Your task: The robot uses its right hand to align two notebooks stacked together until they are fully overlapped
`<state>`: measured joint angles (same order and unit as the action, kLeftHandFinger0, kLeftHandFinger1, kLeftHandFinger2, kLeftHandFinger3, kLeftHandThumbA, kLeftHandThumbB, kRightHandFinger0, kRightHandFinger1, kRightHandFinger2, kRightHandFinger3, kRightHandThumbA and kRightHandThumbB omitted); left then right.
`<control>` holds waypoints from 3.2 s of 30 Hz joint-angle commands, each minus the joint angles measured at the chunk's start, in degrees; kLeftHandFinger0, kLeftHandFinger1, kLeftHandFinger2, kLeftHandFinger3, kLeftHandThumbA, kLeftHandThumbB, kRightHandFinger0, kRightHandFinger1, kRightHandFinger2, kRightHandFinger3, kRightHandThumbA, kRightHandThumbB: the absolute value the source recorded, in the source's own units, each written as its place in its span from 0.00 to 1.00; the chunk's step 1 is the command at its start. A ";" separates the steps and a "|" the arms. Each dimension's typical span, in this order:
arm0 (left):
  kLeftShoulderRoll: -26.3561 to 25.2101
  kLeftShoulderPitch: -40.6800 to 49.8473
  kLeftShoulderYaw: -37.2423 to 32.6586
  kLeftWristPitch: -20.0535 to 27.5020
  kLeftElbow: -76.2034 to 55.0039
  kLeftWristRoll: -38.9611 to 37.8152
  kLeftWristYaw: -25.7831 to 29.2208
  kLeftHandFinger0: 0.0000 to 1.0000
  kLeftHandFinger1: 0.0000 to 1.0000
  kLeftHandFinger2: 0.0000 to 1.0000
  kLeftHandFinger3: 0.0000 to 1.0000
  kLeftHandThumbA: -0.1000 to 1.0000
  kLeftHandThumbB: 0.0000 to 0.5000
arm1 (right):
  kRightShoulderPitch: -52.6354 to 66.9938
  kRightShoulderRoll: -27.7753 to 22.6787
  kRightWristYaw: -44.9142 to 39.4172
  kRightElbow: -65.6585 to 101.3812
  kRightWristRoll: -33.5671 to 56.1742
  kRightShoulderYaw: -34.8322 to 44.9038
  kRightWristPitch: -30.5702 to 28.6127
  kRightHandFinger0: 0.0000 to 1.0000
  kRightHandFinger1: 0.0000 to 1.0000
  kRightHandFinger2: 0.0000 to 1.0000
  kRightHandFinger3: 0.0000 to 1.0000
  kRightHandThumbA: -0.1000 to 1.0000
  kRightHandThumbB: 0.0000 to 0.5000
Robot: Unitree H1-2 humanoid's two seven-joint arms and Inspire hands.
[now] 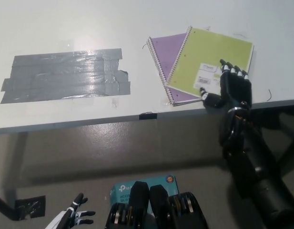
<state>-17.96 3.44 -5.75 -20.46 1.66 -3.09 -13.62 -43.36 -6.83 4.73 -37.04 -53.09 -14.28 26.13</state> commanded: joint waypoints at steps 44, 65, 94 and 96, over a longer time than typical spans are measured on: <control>0.80 -1.66 -2.37 1.86 -1.53 1.33 -1.00 0.68 0.62 0.60 1.00 1.00 1.00 | 4.78 -9.63 -7.78 2.80 -2.99 -20.86 -7.52 1.00 1.00 1.00 1.00 1.00 0.86; 1.61 -1.25 -2.17 0.94 -2.71 1.19 -0.86 0.66 0.61 0.51 1.00 1.00 1.00 | 0.13 -8.79 -10.10 3.29 -3.54 -24.25 -6.39 1.00 1.00 1.00 1.00 1.00 0.79; 2.78 -1.79 -2.69 -0.07 -3.90 1.18 -0.93 0.40 0.33 0.30 0.99 1.00 1.00 | -4.07 -14.25 -10.68 3.00 -6.48 -26.02 -10.51 1.00 1.00 1.00 1.00 1.00 0.88; 2.87 -1.81 -2.53 -0.09 -3.81 0.86 -1.03 0.39 0.33 0.31 0.99 1.00 1.00 | -4.24 -13.74 -10.83 2.85 -6.68 -25.99 -10.21 1.00 1.00 1.00 1.00 1.00 0.87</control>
<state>-15.04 2.14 -8.62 -20.72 -0.32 -1.70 -13.64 -44.69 -21.07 -4.31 -34.19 -58.62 -39.95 16.91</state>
